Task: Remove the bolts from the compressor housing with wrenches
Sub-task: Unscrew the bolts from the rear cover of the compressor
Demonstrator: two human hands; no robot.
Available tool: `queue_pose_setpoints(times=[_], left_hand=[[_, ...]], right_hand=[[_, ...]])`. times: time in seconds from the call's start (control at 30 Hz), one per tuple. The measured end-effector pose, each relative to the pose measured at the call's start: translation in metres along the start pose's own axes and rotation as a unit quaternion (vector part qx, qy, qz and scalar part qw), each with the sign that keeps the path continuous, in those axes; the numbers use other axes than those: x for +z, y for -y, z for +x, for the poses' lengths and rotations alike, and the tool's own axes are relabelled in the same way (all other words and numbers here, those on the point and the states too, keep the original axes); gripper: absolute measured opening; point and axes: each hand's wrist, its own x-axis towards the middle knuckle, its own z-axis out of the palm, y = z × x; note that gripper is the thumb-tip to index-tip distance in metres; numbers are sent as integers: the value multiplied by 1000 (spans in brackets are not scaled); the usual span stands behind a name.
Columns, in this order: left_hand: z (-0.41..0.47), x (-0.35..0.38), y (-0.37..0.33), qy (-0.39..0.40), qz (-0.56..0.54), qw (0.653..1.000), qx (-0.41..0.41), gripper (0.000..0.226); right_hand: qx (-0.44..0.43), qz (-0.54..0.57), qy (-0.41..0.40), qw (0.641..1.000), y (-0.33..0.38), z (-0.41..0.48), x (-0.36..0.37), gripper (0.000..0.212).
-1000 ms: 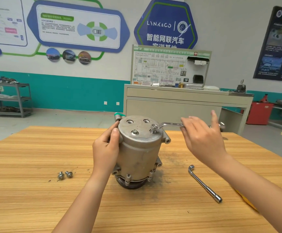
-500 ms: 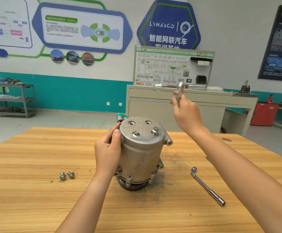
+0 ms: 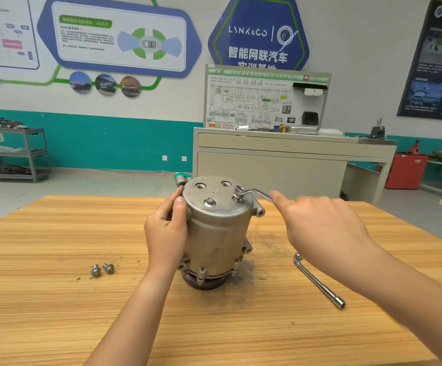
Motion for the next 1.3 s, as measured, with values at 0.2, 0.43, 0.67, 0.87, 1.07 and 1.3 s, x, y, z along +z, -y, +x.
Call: queue_pose_setpoints(times=[0.2, 0.43, 0.67, 0.87, 1.07, 1.3], left_hand=[[-1, 3, 1, -3, 6, 1000, 2, 30], [2, 0, 3, -4, 0, 1000, -3, 31], [-1, 5, 3, -6, 5, 1000, 8, 29], [-3, 3, 2, -4, 15, 1000, 17, 29], [-3, 5, 2, 4, 17, 1000, 16, 30], [-3, 7, 3, -3, 12, 1000, 18, 30]], right_hand=[[-34, -14, 2, 999, 24, 4, -21, 61], [-25, -78, 115, 990, 35, -23, -20, 58], [-83, -65, 28, 994, 35, 1, -12, 61], [-77, -64, 19, 995, 21, -1, -4, 67], [-79, -59, 39, 994, 9, -1, -13, 67], [-68, -56, 49, 995, 7, 9, -19, 65]])
